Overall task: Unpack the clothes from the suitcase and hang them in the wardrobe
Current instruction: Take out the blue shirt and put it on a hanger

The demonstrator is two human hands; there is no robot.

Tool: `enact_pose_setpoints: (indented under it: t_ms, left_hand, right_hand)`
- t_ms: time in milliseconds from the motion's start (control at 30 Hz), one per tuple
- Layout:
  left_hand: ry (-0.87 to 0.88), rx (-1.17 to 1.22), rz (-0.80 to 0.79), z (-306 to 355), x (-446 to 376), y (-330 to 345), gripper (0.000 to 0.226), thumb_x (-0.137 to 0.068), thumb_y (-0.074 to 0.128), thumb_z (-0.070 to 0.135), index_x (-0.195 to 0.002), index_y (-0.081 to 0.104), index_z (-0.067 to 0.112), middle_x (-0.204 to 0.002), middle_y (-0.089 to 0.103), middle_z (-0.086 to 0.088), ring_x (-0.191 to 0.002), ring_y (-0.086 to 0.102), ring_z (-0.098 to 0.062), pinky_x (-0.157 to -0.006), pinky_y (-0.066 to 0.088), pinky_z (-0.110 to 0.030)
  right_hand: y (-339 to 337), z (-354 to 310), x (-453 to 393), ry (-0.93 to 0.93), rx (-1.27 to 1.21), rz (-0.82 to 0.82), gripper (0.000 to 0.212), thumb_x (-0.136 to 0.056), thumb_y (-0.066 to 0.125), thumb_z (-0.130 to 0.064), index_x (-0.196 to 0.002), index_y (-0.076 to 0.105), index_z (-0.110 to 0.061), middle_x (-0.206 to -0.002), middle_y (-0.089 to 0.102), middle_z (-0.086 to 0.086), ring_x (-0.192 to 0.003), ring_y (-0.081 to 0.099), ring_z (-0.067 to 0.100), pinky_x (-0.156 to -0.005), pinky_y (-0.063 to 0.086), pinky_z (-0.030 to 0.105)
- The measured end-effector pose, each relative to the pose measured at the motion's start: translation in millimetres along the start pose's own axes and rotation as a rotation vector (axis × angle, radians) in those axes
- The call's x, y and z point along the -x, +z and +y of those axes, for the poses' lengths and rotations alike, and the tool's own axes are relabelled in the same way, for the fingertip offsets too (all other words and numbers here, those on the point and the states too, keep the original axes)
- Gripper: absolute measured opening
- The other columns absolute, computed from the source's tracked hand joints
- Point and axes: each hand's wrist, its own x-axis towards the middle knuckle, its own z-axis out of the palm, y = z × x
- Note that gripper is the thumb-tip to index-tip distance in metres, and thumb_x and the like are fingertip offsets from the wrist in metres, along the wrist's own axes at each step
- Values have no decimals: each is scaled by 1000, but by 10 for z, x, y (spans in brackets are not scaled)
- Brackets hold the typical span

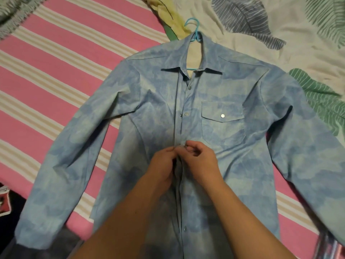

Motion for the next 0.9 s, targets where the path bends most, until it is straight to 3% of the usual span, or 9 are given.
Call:
enact_pose_setpoints:
  t_ms: [133, 200, 300, 433, 500, 633, 767, 900]
  left_hand:
    - [39, -12, -105, 87, 38, -6, 25, -91, 52, -7, -102, 75, -6, -103, 74, -25, -102, 72, -32, -92, 57, -37]
    - [102, -128, -42, 82, 34, -13, 19, -89, 62, -6, -99, 77, -1, -98, 76, -21, -98, 73, -32, -93, 57, -41]
    - [157, -231, 139, 8, -3, -30, 18, -91, 65, 1, -100, 79, 8, -96, 78, -11, -96, 74, -28, -96, 57, -47]
    - [296, -329, 225, -28, 75, 40, 17, -93, 67, 7, -95, 79, 18, -88, 78, 3, -87, 74, -13, -77, 57, -24]
    - [386, -401, 237, -46, 101, 86, 17, -91, 69, 10, -88, 79, 24, -84, 77, 4, -81, 72, -6, -70, 52, -16]
    - [420, -512, 294, -80, 55, 77, 10, -89, 73, 18, -84, 79, 23, -84, 74, 1, -81, 70, -11, -72, 53, -23]
    - [444, -556, 303, -28, 105, 94, 27, -89, 73, 16, -77, 71, 40, -87, 72, 4, -83, 67, -5, -73, 49, -16]
    - [455, -585, 306, -12, 117, 120, 14, -89, 73, 15, -85, 79, 28, -83, 69, 8, -80, 65, -3, -67, 45, -8]
  right_hand:
    - [22, -16, 28, -72, 89, 32, 42, -81, 82, -28, -117, 63, -21, -85, 62, -13, -72, 60, -5, -70, 46, 5]
    - [15, 10, 34, -81, 80, 46, 32, -84, 79, -19, -109, 61, -25, -81, 64, -14, -68, 61, -9, -68, 46, 5]
    - [-31, 56, 38, -16, -39, 174, 12, -89, 70, -7, -99, 71, -14, -77, 70, -5, -69, 65, 3, -66, 50, 11]
    - [-48, 63, 106, 56, -232, 183, 17, -91, 66, -6, -95, 74, -21, -78, 75, 0, -68, 65, 7, -64, 54, 20]
    - [-13, 56, 130, 37, -271, 153, 16, -91, 68, -6, -91, 74, -21, -76, 75, -5, -69, 67, 4, -65, 54, 15]
    - [19, 81, 117, 35, -276, 186, 12, -90, 69, -2, -94, 76, -11, -75, 75, -4, -68, 67, 0, -65, 53, 13]
    - [16, 148, 84, 21, -225, 187, 15, -89, 69, -3, -98, 78, -11, -84, 77, 0, -81, 72, 10, -76, 58, 22]
    - [26, 179, 68, -67, -95, 201, 18, -87, 72, -7, -99, 79, -19, -91, 77, -4, -89, 72, 9, -89, 57, 32]
